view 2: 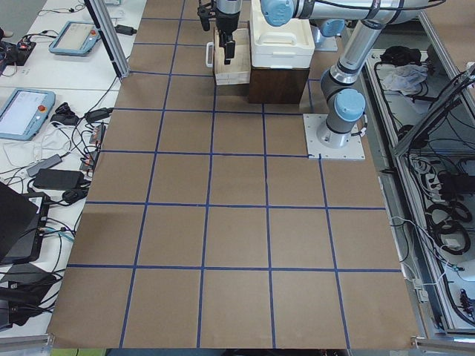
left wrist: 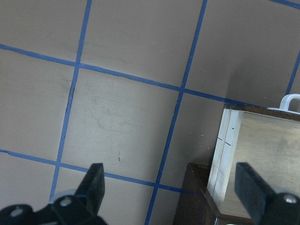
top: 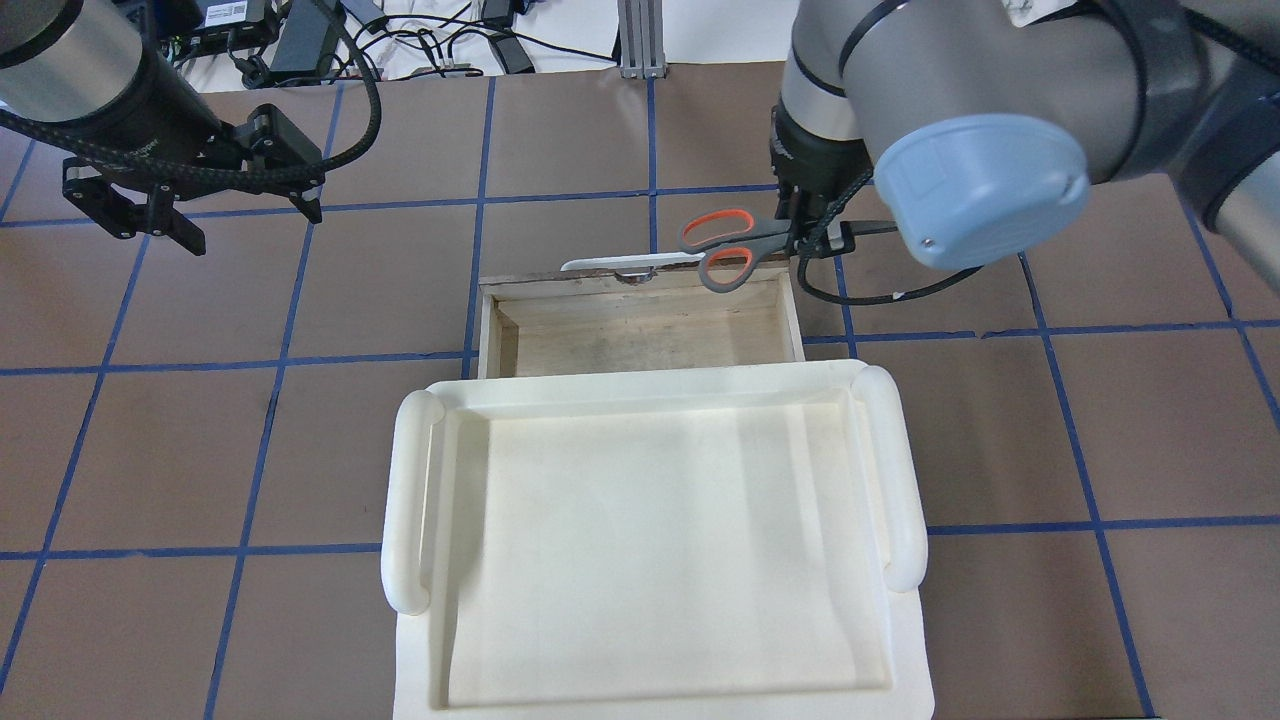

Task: Put scissors in drawer and close it
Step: 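Lift the scissors with the right gripper and carry them over the drawer, then lower the scissors into the drawer and open the right gripper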

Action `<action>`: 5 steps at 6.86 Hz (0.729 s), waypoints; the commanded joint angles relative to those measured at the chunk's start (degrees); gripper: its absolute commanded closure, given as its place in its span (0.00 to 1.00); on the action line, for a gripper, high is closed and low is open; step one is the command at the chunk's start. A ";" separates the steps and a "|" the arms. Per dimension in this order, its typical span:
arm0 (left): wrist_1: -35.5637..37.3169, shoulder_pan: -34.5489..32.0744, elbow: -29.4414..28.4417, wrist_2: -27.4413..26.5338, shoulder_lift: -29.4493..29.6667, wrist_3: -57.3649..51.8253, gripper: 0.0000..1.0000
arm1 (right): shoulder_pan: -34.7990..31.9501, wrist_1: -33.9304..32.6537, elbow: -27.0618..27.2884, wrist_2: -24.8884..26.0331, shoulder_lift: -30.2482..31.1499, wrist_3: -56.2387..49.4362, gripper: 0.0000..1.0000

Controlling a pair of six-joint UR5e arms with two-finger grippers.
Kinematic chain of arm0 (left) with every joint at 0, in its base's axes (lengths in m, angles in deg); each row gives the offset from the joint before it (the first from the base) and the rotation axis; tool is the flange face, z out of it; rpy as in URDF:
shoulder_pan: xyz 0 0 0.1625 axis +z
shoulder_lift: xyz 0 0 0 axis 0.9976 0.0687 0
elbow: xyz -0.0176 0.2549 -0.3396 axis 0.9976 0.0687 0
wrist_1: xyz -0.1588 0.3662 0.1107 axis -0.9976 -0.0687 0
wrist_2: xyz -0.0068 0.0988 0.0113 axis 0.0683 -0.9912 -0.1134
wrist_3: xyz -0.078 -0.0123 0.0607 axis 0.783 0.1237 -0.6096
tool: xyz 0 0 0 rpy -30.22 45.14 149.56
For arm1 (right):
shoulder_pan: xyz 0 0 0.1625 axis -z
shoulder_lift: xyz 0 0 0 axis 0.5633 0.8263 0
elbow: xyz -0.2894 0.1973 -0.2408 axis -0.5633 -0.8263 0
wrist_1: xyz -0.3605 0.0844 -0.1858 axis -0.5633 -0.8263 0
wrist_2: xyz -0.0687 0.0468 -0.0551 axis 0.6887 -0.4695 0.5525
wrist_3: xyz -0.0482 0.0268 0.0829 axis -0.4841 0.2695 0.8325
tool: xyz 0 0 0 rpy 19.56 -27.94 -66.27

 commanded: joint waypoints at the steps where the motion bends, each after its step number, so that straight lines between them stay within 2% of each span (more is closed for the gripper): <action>1: 0.00 0.00 0.03 0.00 0.00 -0.06 0.00 | -6.39 -2.98 -0.03 -1.14 -3.08 9.54 1.00; 4: 0.00 -0.61 0.03 0.78 0.35 0.28 0.00 | -10.53 -8.35 -0.12 -1.23 -8.97 16.43 1.00; 5: 0.35 -0.62 0.12 0.44 0.18 0.03 0.00 | -11.06 -8.10 -0.21 -0.97 -10.12 16.80 1.00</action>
